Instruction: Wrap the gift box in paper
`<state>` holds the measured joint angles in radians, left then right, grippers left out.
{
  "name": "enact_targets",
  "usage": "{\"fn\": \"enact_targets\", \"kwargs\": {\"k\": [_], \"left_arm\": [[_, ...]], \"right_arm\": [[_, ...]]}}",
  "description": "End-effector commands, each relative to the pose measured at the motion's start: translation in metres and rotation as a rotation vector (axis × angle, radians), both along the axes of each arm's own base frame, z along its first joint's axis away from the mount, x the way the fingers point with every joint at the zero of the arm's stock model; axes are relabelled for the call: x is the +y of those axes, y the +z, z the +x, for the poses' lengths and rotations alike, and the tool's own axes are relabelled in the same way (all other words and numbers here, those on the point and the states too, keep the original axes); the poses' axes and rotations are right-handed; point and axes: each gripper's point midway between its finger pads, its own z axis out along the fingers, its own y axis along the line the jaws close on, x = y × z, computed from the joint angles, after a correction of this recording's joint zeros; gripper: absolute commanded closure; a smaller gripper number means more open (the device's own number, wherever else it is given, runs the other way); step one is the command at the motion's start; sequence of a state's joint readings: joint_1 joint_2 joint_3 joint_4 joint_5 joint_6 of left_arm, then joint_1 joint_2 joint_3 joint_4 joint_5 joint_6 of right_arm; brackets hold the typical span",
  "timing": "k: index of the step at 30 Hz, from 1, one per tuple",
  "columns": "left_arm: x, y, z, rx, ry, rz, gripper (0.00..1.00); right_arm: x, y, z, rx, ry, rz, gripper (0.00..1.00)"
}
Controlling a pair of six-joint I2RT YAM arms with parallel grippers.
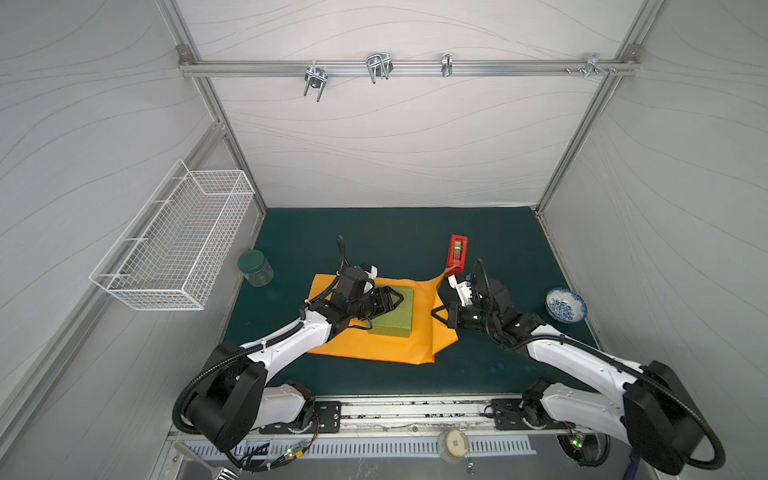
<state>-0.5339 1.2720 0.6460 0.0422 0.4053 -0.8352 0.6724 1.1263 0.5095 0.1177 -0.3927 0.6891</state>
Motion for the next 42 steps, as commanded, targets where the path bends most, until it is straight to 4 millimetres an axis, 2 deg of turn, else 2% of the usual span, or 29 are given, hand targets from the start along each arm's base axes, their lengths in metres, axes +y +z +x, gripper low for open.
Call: {"fn": "enact_targets", "kwargs": {"k": [1, 6, 17, 27, 32, 38, 42], "left_arm": [[-0.023, 0.051, 0.008, -0.08, -0.041, -0.098, 0.33], [-0.048, 0.061, 0.007, -0.071, -0.113, -0.114, 0.35], [-0.086, 0.05, 0.014, -0.032, -0.211, -0.057, 0.44], [-0.086, 0.028, 0.038, -0.028, -0.183, 0.102, 0.48], [-0.085, 0.018, 0.049, -0.035, -0.184, 0.183, 0.58], [-0.083, 0.012, 0.055, -0.04, -0.192, 0.254, 0.74], [-0.08, 0.011, 0.055, -0.047, -0.191, 0.281, 0.8]], "right_arm": [[0.009, 0.01, 0.009, -0.036, -0.018, 0.016, 0.9], [0.017, 0.009, 0.01, -0.038, -0.007, 0.019, 0.9], [0.024, 0.005, 0.007, -0.037, 0.008, 0.011, 0.91], [0.03, 0.001, 0.005, -0.032, 0.021, 0.006, 0.91], [0.033, 0.0, 0.005, -0.031, 0.027, 0.003, 0.91], [0.035, -0.002, 0.005, -0.024, 0.033, -0.009, 0.91], [0.036, -0.004, 0.005, -0.025, 0.034, -0.014, 0.9]]}}
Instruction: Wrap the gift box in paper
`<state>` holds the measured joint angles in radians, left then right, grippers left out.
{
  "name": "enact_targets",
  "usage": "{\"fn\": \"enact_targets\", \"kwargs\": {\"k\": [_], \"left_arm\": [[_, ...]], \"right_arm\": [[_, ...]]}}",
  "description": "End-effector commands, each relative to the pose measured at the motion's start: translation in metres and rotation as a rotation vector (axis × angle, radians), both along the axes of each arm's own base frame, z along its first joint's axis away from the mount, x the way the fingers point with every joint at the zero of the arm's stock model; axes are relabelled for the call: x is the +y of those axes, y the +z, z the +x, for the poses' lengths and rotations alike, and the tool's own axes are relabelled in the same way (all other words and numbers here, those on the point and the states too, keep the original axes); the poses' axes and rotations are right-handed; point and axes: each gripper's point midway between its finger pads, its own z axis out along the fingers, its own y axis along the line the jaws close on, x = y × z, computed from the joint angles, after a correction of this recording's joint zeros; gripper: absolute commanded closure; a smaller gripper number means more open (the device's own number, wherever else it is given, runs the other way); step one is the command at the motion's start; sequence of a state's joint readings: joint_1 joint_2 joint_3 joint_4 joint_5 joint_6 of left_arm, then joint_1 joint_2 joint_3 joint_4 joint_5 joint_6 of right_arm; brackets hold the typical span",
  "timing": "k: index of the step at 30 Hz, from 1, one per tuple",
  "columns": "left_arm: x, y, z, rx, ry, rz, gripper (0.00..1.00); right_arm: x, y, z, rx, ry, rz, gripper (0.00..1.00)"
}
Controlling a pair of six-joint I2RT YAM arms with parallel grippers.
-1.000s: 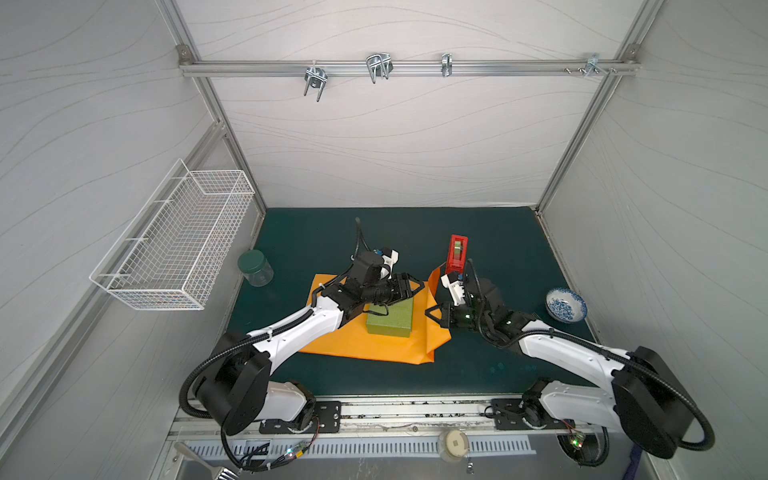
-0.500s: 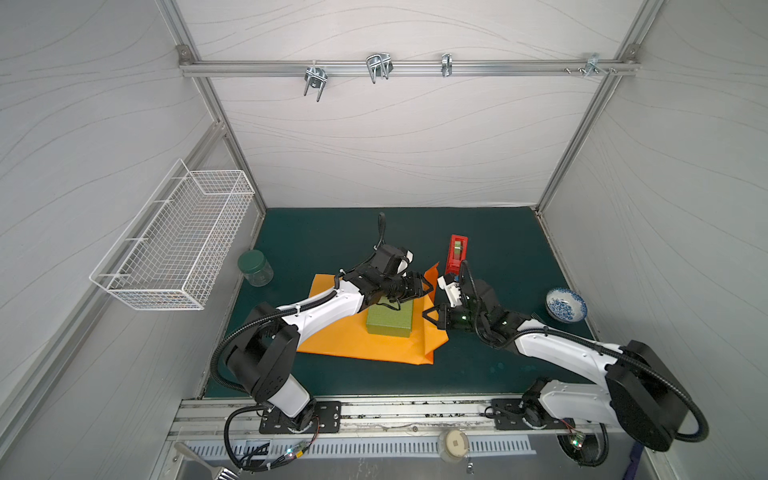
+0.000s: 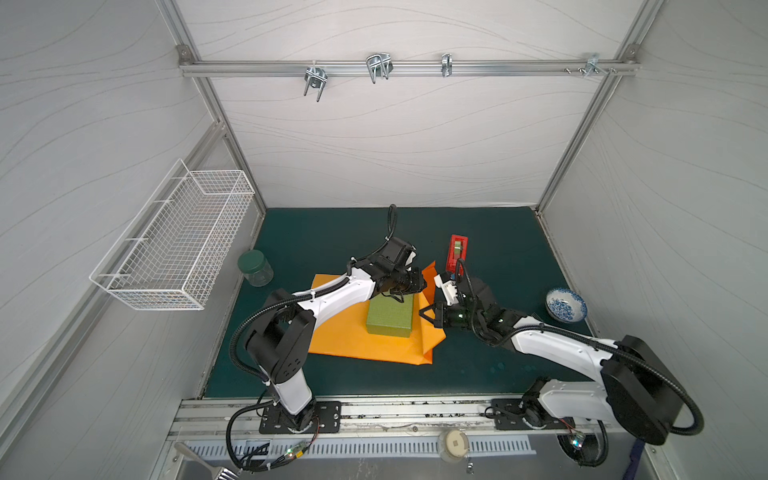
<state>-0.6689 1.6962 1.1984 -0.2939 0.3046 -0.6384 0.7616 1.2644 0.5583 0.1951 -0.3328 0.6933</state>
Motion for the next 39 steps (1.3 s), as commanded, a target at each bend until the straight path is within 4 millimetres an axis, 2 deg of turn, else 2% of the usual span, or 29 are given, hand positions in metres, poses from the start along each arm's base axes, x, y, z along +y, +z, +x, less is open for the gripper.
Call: {"fn": "enact_targets", "kwargs": {"k": [1, 6, 13, 28, 32, 39], "left_arm": [[-0.001, 0.01, 0.008, -0.049, -0.006, 0.032, 0.81], [-0.001, 0.009, 0.008, -0.048, -0.003, 0.03, 0.84], [-0.005, 0.013, 0.014, -0.052, 0.005, 0.021, 0.77], [0.001, 0.004, 0.016, -0.052, -0.006, 0.08, 0.91], [0.001, 0.008, 0.016, -0.056, -0.006, 0.062, 0.99], [0.009, 0.02, 0.009, -0.038, -0.036, -0.031, 1.0]], "right_arm": [[0.007, 0.008, 0.003, -0.013, -0.001, 0.018, 0.89], [0.008, 0.008, 0.003, -0.015, 0.001, 0.013, 0.87], [0.011, 0.005, 0.001, -0.011, 0.009, 0.008, 0.87], [0.012, 0.005, 0.001, -0.013, 0.01, 0.003, 0.87], [0.009, 0.008, 0.0, -0.021, 0.005, -0.003, 0.77], [-0.003, 0.035, -0.008, -0.092, 0.018, 0.004, 0.52]]}}
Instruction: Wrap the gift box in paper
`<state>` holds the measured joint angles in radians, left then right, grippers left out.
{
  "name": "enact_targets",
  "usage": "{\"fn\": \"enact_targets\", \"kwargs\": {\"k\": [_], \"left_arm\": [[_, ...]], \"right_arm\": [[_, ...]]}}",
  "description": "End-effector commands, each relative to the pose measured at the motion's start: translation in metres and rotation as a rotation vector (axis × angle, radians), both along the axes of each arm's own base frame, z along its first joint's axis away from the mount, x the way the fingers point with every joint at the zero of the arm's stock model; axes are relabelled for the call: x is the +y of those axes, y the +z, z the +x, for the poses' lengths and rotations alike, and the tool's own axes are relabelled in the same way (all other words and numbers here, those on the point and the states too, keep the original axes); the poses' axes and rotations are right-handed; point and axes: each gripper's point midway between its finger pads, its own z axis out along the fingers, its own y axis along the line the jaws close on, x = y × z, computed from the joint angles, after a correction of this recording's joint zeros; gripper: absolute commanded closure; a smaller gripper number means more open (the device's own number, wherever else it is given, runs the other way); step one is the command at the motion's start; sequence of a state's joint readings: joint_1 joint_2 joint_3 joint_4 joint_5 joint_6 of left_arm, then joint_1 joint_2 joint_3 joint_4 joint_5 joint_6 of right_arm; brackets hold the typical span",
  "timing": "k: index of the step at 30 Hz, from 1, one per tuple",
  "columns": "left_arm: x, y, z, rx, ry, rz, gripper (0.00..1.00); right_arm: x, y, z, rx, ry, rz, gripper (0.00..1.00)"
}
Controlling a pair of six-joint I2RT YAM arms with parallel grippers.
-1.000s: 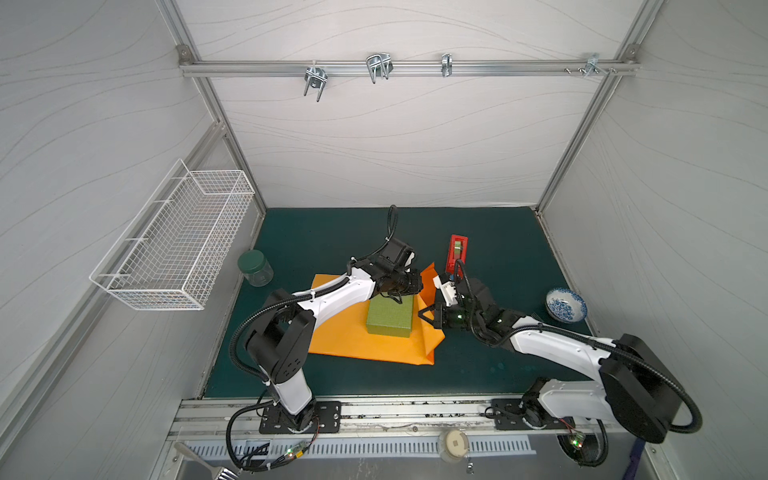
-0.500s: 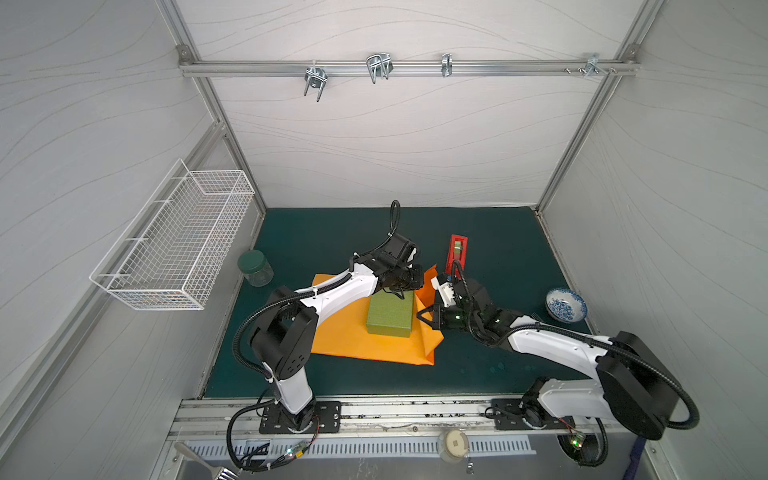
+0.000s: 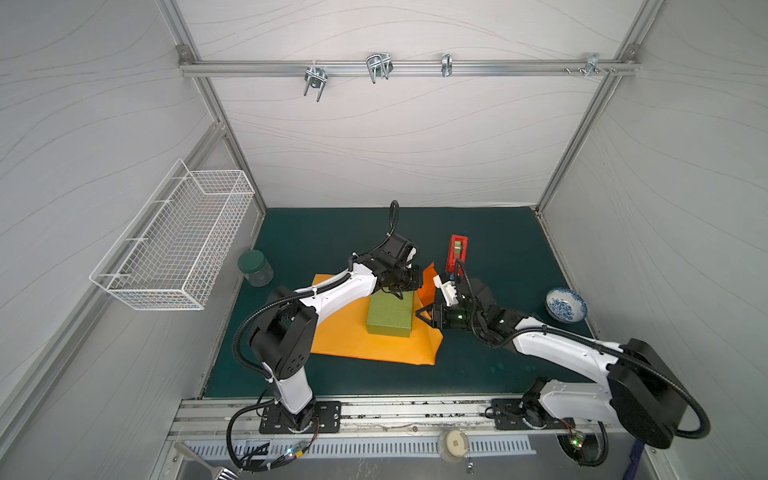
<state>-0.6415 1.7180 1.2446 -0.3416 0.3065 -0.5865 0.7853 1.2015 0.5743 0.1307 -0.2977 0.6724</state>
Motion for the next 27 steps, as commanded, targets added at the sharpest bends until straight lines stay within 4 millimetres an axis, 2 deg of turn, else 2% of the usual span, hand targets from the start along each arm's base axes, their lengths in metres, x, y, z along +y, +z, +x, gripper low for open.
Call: {"fn": "enact_targets", "kwargs": {"k": [1, 7, 11, 15, 20, 23, 27], "left_arm": [[0.006, 0.018, -0.003, -0.018, -0.025, -0.068, 1.0], [0.027, 0.027, -0.003, -0.004, -0.007, -0.143, 1.0], [0.04, 0.025, -0.004, -0.004, 0.008, -0.171, 1.0], [0.056, 0.023, -0.001, 0.003, 0.028, -0.201, 1.0], [0.079, 0.023, 0.005, -0.01, 0.07, -0.217, 1.0], [0.086, 0.022, 0.008, -0.014, 0.085, -0.23, 1.0], [0.094, 0.018, 0.01, -0.008, 0.096, -0.236, 1.0]], "right_arm": [[-0.003, 0.027, -0.004, -0.061, 0.022, 0.021, 0.5], [-0.017, 0.046, -0.012, -0.118, 0.038, 0.01, 0.42], [-0.033, 0.039, -0.001, -0.102, -0.028, -0.016, 0.38], [-0.042, 0.029, 0.01, -0.06, -0.085, -0.045, 0.24], [-0.042, 0.016, 0.025, -0.019, -0.14, -0.112, 0.11], [-0.034, 0.005, 0.033, 0.028, -0.149, -0.134, 0.03], [-0.018, -0.008, 0.039, 0.076, -0.14, -0.157, 0.01]]}}
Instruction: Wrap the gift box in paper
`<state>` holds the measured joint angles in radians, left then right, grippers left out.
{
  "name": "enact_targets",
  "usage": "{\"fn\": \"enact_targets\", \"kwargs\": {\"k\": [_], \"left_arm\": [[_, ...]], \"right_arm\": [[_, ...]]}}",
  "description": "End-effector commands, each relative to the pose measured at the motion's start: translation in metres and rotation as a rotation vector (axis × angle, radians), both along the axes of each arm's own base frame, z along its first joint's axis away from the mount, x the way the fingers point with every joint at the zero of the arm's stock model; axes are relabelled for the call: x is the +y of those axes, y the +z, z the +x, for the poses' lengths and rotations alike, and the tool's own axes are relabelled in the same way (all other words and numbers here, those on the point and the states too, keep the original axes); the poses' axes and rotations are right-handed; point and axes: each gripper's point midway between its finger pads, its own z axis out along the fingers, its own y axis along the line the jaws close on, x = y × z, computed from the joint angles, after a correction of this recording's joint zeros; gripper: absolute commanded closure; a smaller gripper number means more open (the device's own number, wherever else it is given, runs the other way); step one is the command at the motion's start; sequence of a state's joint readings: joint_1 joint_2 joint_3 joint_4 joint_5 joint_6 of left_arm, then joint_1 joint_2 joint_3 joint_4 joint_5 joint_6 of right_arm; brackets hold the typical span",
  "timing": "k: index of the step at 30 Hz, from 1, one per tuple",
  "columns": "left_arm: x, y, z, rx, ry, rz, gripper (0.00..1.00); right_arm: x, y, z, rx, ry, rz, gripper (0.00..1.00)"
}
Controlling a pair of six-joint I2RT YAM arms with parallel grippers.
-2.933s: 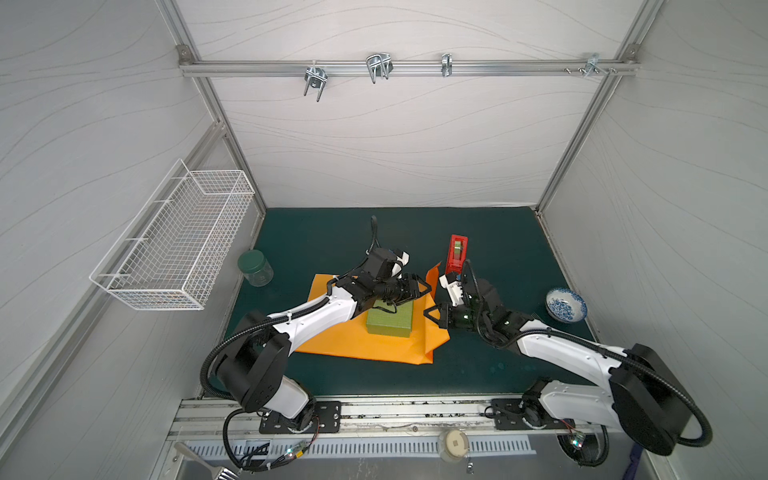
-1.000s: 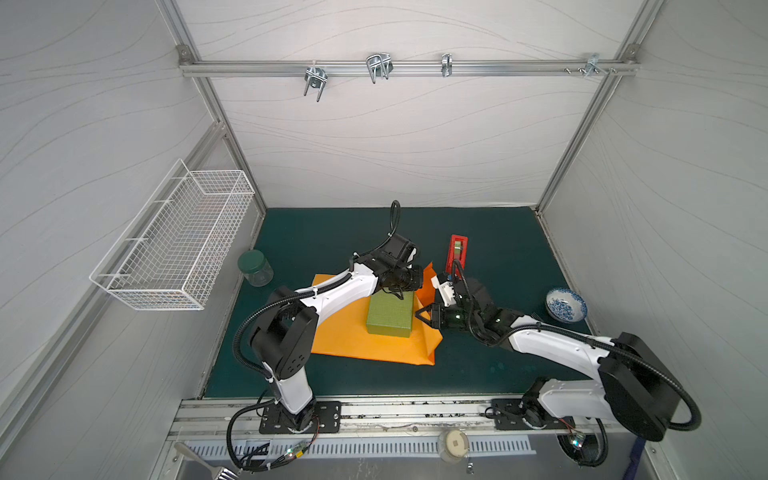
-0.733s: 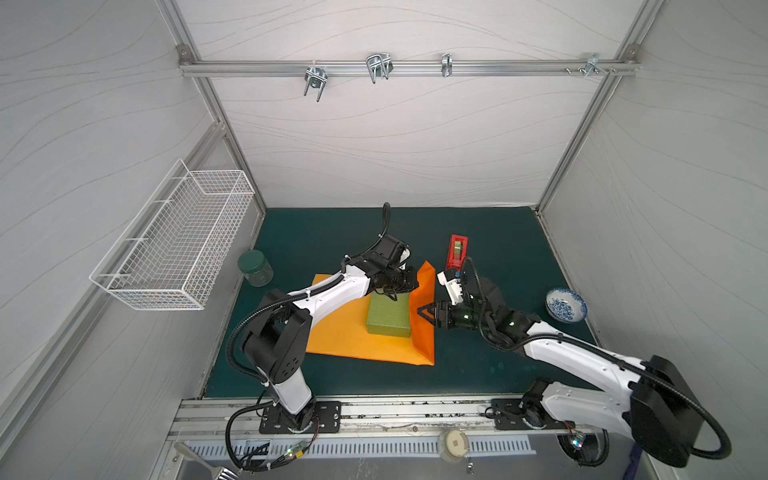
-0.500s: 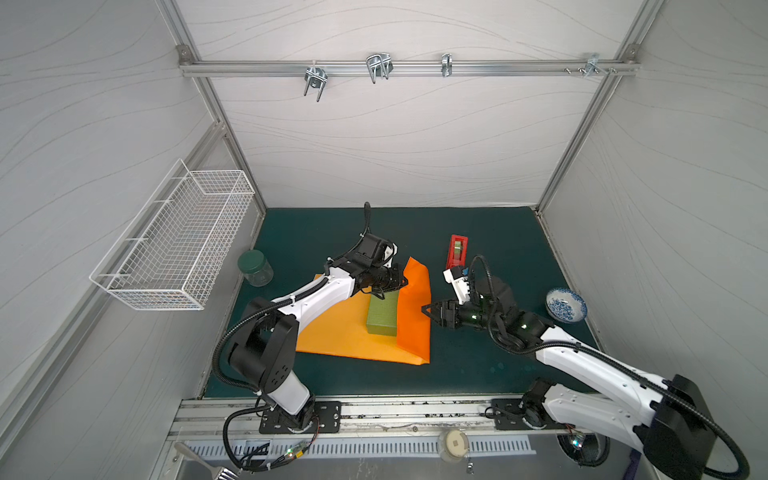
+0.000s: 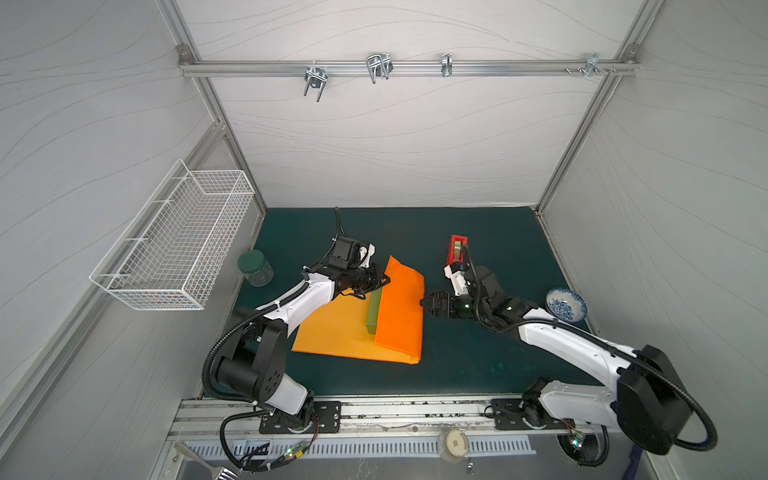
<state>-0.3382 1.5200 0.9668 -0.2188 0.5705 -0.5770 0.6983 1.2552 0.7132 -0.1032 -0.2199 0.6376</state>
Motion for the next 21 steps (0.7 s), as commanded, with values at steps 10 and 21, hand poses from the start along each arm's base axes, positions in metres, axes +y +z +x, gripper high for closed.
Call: {"fn": "enact_targets", "kwargs": {"k": [10, 21], "left_arm": [[0.012, 0.009, 0.005, -0.06, 0.001, -0.041, 1.0], [0.025, -0.002, 0.008, -0.046, 0.032, -0.041, 1.0]], "right_arm": [[0.032, -0.023, 0.014, 0.098, -0.005, -0.022, 0.01], [0.049, -0.03, 0.016, 0.129, 0.018, -0.001, 0.01]]}}
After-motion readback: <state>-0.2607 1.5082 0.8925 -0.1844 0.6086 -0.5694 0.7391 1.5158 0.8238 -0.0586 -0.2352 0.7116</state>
